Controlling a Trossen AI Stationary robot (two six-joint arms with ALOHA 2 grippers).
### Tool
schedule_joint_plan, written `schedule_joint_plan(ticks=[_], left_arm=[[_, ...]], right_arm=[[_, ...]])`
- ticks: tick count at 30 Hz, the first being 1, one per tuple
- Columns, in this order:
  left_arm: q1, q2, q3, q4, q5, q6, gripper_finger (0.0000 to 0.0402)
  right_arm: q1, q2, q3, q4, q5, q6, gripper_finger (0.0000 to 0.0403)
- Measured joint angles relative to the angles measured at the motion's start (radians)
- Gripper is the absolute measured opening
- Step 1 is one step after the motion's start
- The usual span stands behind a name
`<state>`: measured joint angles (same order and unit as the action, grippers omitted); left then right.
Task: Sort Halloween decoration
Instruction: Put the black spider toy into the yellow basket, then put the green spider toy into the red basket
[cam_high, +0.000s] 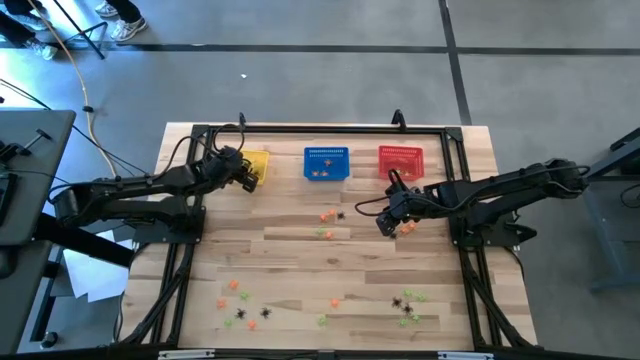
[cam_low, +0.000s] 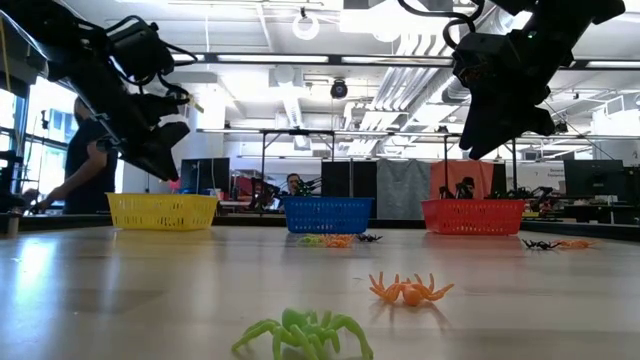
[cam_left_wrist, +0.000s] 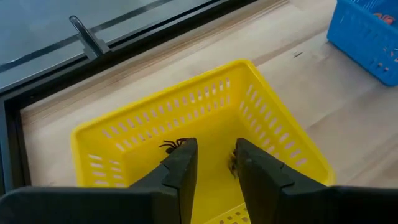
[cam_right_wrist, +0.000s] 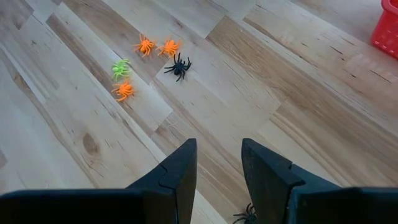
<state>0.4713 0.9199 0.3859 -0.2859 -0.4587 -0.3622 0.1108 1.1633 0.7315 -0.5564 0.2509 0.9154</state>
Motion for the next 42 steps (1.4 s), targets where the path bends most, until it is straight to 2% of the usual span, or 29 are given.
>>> schedule_joint_plan(ticks=[5,8,10,14,16,22,27,34,42], left_arm=[[0.0,0.0,0.0,0.005,0.007,-0.002,0.0099],[-0.004,-0.001,0.0,0.056,0.056,-0.003,0.0099],[-0.02,-0.006,0.0,0.12,0.139,-0.004,0.0099],[-0.097,0.011,0.001,0.309,0.389,0.021,0.0099],[-0.161,0.055,0.002,0.381,0.445,0.049,0.0099],[-0.349,0.322,0.002,0.647,0.421,0.06,0.0099],[-0.429,0.551,0.07,0.813,0.408,0.154,0.01],[-0.476,0.783,0.214,0.81,0.396,0.268,0.01],[-0.495,0.917,0.289,0.808,0.396,0.287,0.01]], right_arm=[[0.0,0.0,0.0,0.0,0.0,0.0,0.0123],[0.0,0.0,0.0,0.0,0.0,0.0,0.0123],[0.0,0.0,0.0,0.0,0.0,0.0,0.0123],[0.0,0.0,0.0,0.0,0.0,0.0,0.0123],[0.0,0.0,0.0,0.0,0.0,0.0,0.0123],[0.0,0.0,0.0,0.0,0.0,0.0,0.0123],[0.0,0.0,0.0,0.0,0.0,0.0,0.0123],[0.0,0.0,0.0,0.0,0.0,0.0,0.0123],[0.0,0.0,0.0,0.0,0.0,0.0,0.0123]])
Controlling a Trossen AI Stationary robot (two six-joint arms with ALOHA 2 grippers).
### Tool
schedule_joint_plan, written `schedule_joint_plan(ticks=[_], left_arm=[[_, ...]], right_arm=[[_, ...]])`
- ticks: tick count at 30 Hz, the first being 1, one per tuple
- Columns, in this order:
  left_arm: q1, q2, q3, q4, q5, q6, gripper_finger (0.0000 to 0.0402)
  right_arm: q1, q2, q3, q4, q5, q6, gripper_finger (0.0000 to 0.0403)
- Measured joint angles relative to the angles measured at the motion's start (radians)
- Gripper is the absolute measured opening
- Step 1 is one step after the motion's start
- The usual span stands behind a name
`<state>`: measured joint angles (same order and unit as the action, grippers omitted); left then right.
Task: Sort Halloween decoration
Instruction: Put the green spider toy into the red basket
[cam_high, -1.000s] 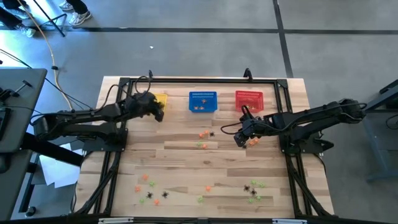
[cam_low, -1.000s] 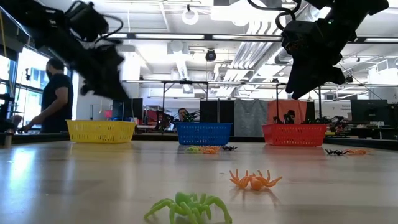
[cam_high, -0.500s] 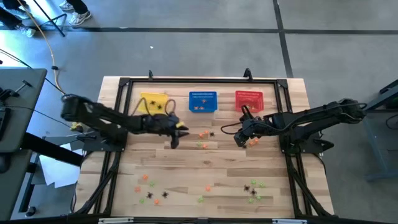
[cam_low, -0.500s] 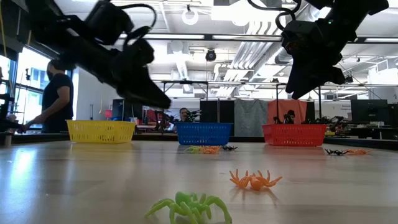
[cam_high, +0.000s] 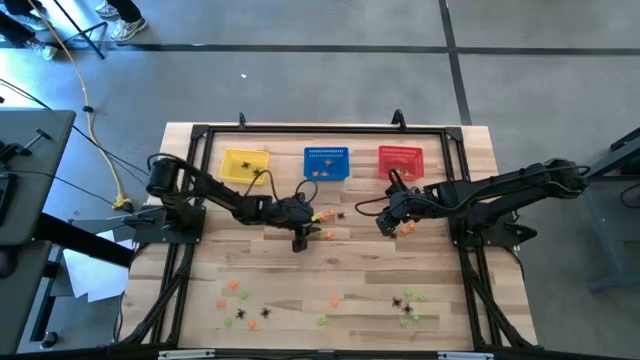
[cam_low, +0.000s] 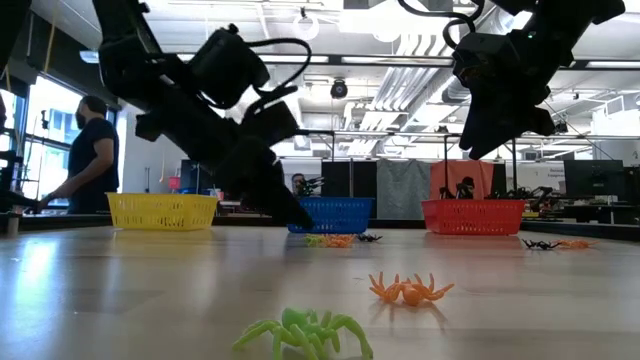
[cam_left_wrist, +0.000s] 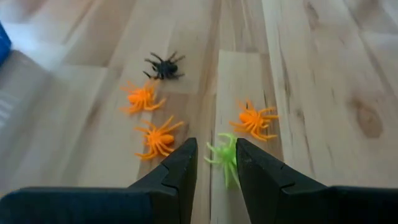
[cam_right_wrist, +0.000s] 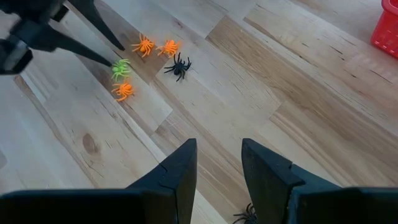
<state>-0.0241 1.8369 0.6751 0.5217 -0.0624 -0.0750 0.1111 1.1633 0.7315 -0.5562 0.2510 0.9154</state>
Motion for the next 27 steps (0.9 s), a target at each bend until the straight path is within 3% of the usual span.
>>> schedule_joint_plan(ticks=[27], left_arm=[[-0.015,0.029,0.005,-0.005,-0.025,-0.035,0.01]], right_arm=[[0.0,0.0,0.0,0.0,0.0,0.0,0.0123]])
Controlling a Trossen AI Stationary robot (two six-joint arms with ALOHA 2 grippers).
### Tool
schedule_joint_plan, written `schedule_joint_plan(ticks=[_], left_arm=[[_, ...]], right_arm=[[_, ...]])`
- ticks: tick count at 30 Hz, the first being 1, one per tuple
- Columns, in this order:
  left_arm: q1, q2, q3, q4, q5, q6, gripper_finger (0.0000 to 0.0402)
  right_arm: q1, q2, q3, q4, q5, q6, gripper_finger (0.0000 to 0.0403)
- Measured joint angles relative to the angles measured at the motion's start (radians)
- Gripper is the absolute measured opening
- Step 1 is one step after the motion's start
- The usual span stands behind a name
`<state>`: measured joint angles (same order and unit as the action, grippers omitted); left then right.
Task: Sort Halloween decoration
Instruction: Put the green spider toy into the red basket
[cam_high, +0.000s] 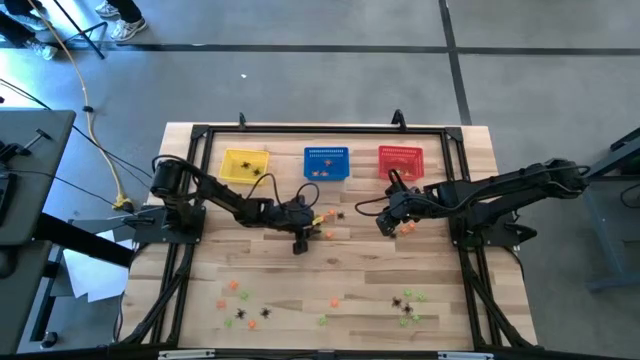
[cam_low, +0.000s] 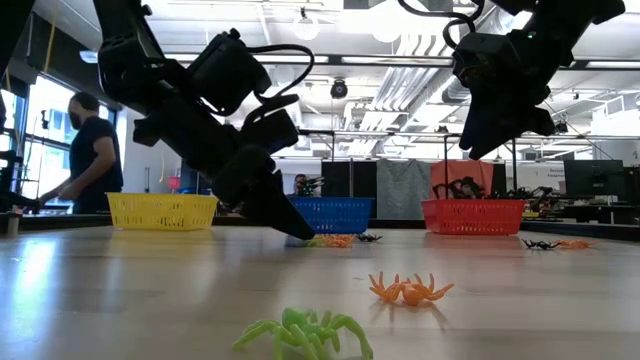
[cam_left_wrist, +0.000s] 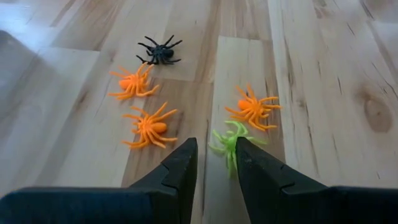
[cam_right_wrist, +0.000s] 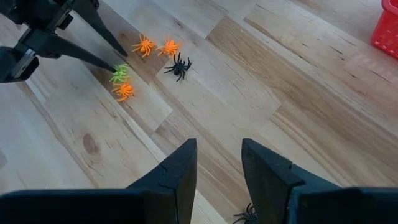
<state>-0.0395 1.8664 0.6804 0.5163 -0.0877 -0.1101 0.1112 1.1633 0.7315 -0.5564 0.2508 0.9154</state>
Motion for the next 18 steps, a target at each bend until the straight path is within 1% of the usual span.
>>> schedule_joint_plan(ticks=[18], left_arm=[[-0.042,-0.014,0.001,-0.04,-0.007,0.035,0.01]], right_arm=[[0.0,0.0,0.0,0.0,0.0,0.0,0.0123]])
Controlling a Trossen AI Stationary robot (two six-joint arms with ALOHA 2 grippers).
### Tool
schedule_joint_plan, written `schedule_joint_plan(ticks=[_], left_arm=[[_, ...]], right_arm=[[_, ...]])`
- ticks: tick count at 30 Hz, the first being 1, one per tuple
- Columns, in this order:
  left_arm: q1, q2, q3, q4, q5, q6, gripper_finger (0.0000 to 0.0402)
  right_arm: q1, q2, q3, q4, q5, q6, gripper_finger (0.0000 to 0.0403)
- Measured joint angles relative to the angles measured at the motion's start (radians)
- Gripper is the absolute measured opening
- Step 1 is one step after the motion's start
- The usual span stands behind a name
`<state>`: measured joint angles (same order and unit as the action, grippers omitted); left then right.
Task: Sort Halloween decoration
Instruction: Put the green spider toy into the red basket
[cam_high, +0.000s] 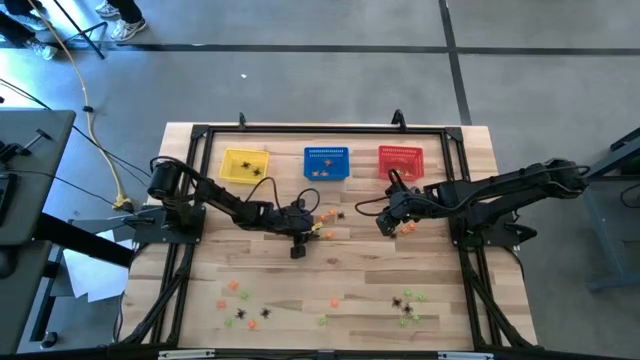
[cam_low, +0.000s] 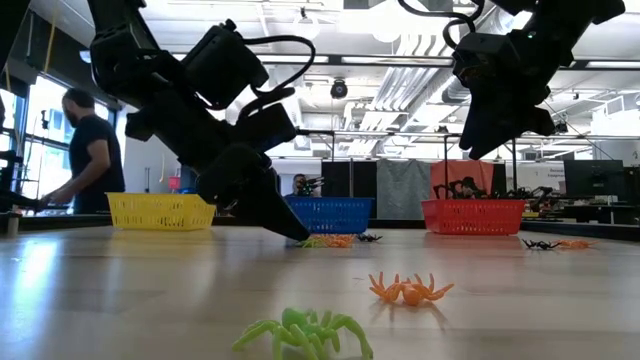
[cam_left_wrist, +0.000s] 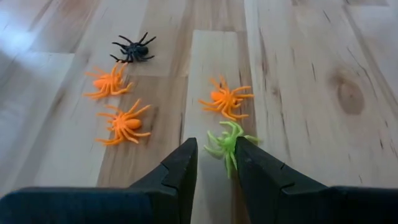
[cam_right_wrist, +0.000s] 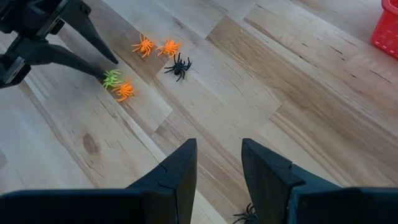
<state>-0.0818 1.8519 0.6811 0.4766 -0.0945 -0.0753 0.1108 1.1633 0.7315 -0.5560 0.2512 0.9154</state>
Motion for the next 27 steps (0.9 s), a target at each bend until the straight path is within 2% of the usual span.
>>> schedule_joint_plan(ticks=[8,18,27], left_arm=[[0.0,-0.035,-0.002,-0.009,-0.049,0.054,0.01],[-0.028,-0.055,-0.002,-0.061,-0.035,0.028,0.0102],[-0.03,-0.055,-0.002,-0.062,-0.05,0.057,0.0139]], right_arm=[[0.0,0.0,0.0,0.0,0.0,0.0,0.0123],[0.0,0.0,0.0,0.0,0.0,0.0,0.0123],[0.0,0.0,0.0,0.0,0.0,0.0,0.0123]])
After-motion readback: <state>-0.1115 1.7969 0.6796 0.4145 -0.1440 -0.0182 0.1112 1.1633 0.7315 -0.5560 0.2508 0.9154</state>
